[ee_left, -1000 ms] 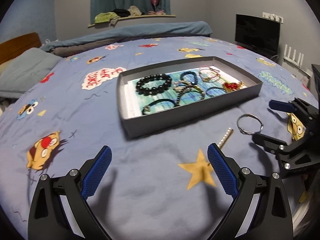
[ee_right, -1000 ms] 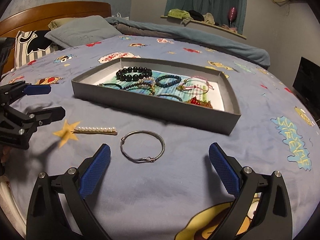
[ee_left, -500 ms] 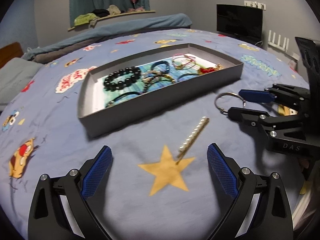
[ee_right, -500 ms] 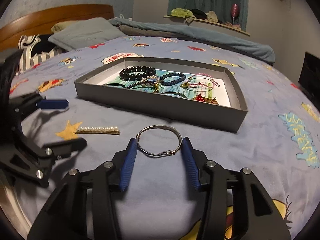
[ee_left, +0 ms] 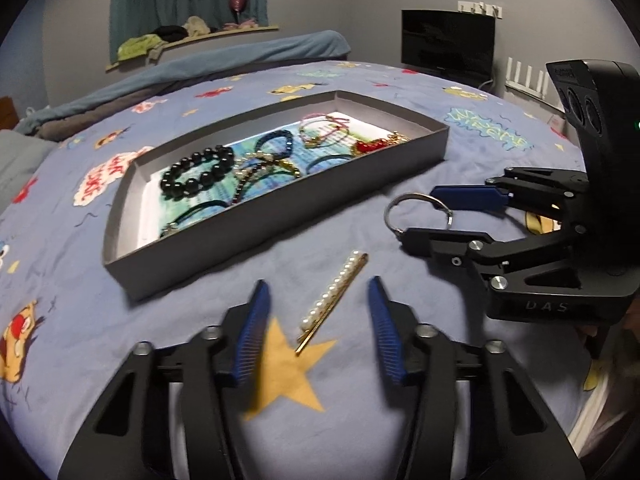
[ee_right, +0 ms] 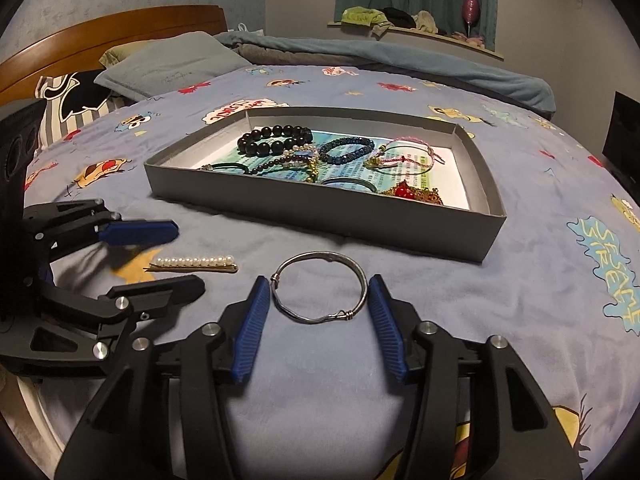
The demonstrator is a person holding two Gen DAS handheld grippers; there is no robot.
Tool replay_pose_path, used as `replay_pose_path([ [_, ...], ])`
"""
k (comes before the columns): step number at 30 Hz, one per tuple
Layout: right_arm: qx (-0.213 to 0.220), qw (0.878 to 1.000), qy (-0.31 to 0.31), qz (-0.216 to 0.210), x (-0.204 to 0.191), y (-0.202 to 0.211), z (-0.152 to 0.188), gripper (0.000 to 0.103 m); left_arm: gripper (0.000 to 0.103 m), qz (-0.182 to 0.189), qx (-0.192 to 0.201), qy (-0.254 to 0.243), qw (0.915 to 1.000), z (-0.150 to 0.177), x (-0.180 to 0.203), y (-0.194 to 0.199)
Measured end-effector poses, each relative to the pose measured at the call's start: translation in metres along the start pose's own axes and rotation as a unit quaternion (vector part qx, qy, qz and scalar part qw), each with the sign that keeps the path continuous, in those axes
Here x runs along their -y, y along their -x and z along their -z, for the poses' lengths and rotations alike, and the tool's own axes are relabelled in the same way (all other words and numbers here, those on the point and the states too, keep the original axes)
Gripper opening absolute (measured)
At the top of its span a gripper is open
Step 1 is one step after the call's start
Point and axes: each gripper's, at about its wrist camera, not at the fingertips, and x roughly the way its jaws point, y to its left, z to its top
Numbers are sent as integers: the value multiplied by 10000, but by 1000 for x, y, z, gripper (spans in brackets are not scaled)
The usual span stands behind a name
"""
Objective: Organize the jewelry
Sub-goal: 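Grasp pearl hairpin with left tool while right tool grasps silver ring, then carry pearl hairpin in left tool while right tool carries silver ring into box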
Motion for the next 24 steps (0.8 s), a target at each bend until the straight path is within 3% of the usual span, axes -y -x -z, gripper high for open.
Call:
replay_pose_path([
  [2, 20, 10000, -3, 3, 0, 1, 1, 50, 22, 60, 4, -79, 10000, -1, 2, 0],
  [6, 61, 10000, 16, 38, -1, 2, 1, 50, 9, 35, 48, -180, 9998, -1, 7, 2],
  [15, 162, 9998, -17, 131, 0, 10, 0, 49, 8, -30, 225, -295, 9993, -1, 11, 18],
  [24, 551, 9983, 29, 197, -1, 35, -7, 49, 8, -64, 510, 242, 9984, -8, -17, 43],
])
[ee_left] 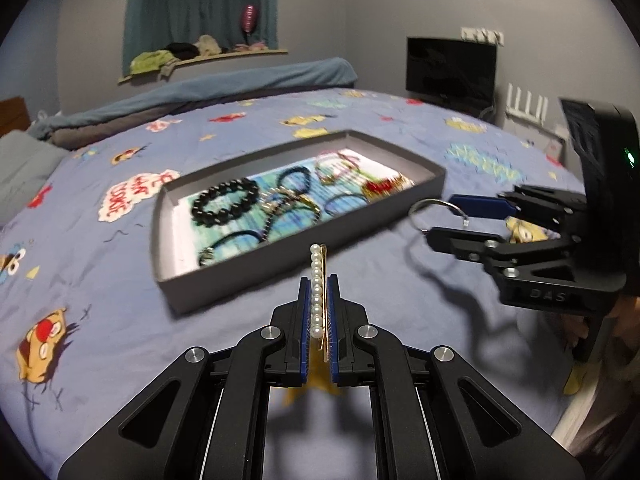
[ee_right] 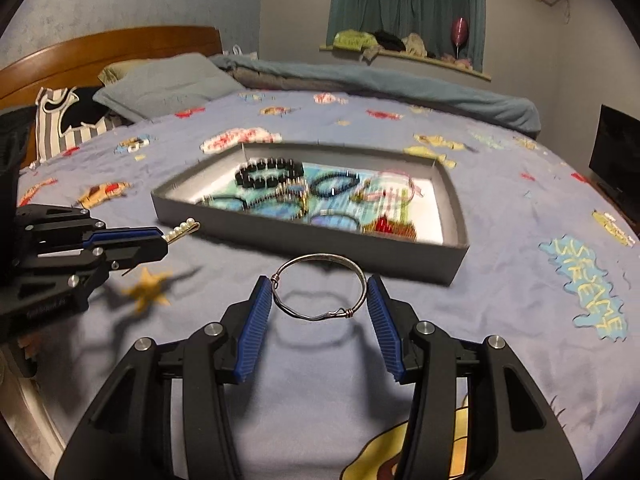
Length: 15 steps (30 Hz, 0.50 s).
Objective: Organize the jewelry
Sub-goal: 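Carry pearl hairpin in left tool while right tool carries silver ring into box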
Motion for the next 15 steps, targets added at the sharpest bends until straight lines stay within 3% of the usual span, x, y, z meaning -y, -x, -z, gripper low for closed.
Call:
replay_pose_path([
  [7, 337, 9994, -9, 30, 5, 15, -18, 49, 8, -112, 256, 367, 9989, -14, -28, 13],
  [15, 272, 9993, -192, 185, 27, -3, -40, 49, 8, -328, 161, 554, 9978, -36, -51, -5],
])
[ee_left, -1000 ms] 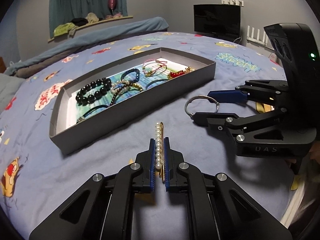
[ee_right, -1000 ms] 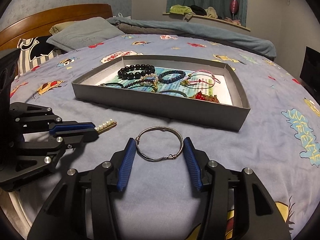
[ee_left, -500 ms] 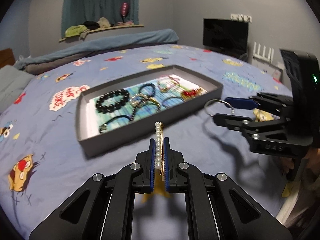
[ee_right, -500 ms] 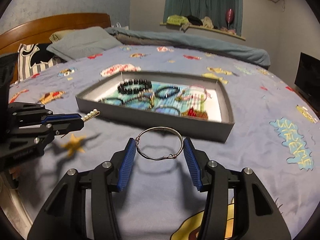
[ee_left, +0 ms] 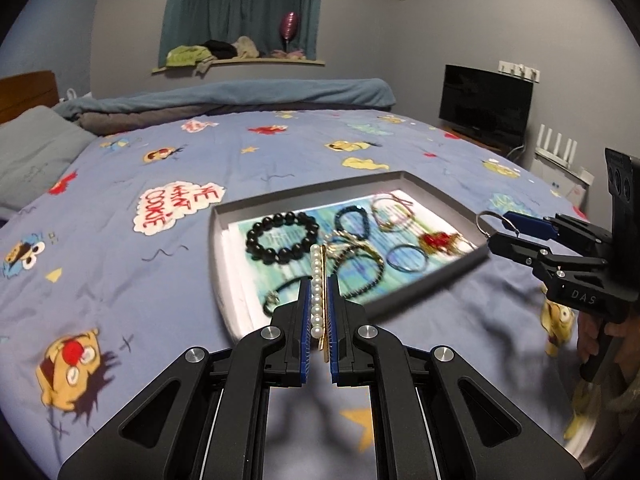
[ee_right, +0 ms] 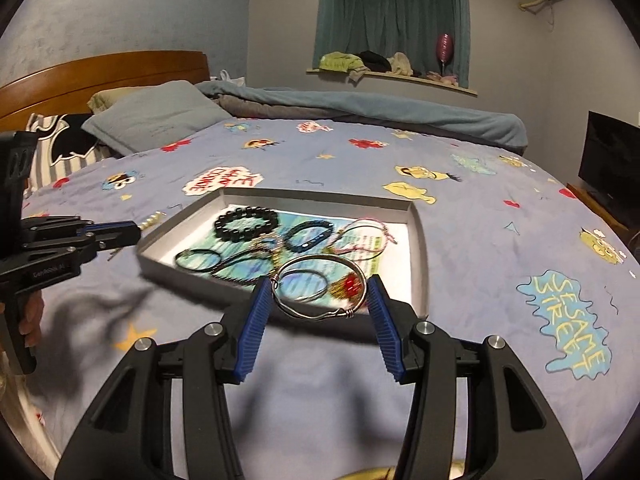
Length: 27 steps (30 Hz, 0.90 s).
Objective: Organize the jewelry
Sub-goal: 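Carry pearl hairpin in left tool while right tool carries silver ring into box, then open left tool in the box while right tool releases the silver ring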
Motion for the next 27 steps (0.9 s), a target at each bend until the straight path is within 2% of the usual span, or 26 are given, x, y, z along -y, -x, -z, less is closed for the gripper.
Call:
replay_pose_path([
  [8, -582, 9975, -375, 143, 24, -50, -14, 49, 8, -246, -304, 69, 9992, -21, -16, -40],
  [13, -902, 9950, -345, 235, 26, -77, -23, 49, 8, -371, -560, 144, 9976, -29, -21, -66],
  [20, -1310, 9902, -248, 404, 23, -106, -27, 49, 8, -506, -771, 98, 9957, -27, -18, -85],
  [27, -1476, 9879, -235, 410, 27, -120, -30, 49, 8, -569, -956, 206, 9936, -20, -26, -98],
])
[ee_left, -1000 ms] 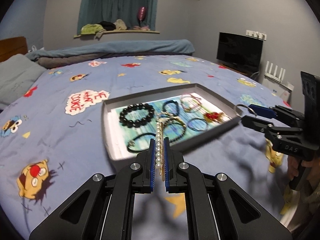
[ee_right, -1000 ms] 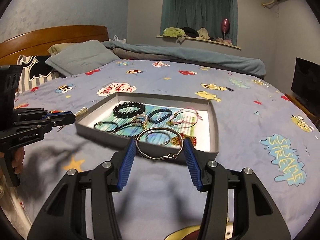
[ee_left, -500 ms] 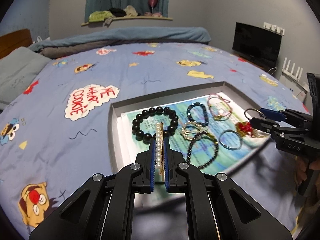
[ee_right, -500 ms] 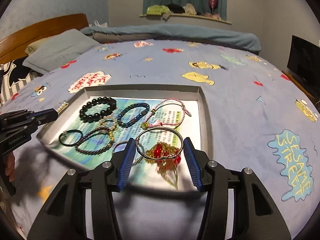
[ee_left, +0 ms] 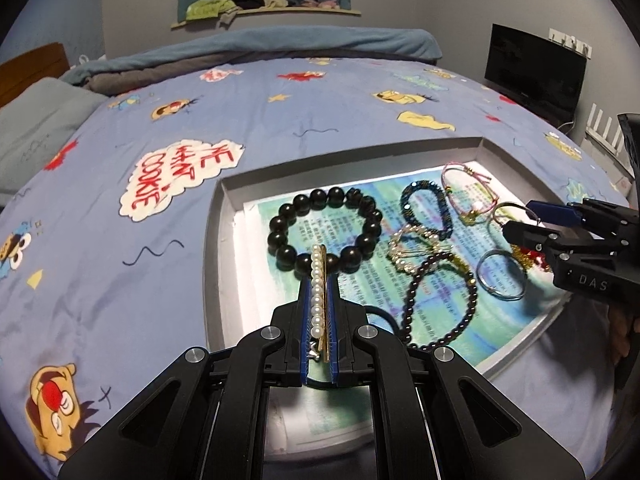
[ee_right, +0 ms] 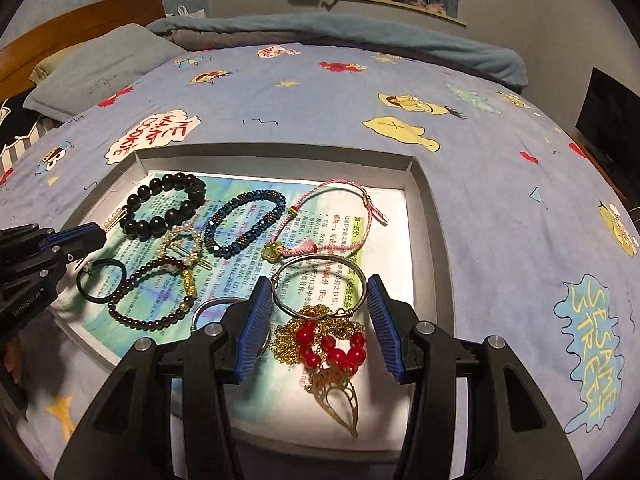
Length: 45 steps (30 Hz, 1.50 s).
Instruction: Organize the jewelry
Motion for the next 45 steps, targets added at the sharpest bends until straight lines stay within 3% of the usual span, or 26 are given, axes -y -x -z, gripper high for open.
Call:
replay_pose_path([
  [10, 15, 10000, -19, 63, 0, -5, -1, 50, 10, 83, -49, 44, 9999, 4, -3, -4],
  [13, 38, 10000, -54, 7, 1, -3, -1, 53, 27, 54, 24, 63, 10000, 4, -3, -2],
  [15, 123, 9999, -46, -19, 0, 2, 0, 59, 30, 97, 58, 67, 9999, 4, -3, 0],
  [20, 384, 9992, 56, -74, -4, 20, 3, 77, 60, 68, 230, 14, 9997, 4, 1, 8],
  [23, 553, 9984, 71, -64, -3, 35, 6, 89, 73, 98, 342, 15, 9994, 4, 3, 15],
  [28, 683, 9975, -130, -124, 7, 60, 15, 97, 90, 124, 480, 98, 9987, 7, 3, 29],
  [37, 983, 9943, -401, -100, 14, 108, 40, 97, 93, -69, 660, 20, 9978, 18, 13, 68],
  [45, 1262, 9899, -604, -222, 10, 144, 58, 97, 95, 14, 763, 16, 9971, 35, 28, 106],
])
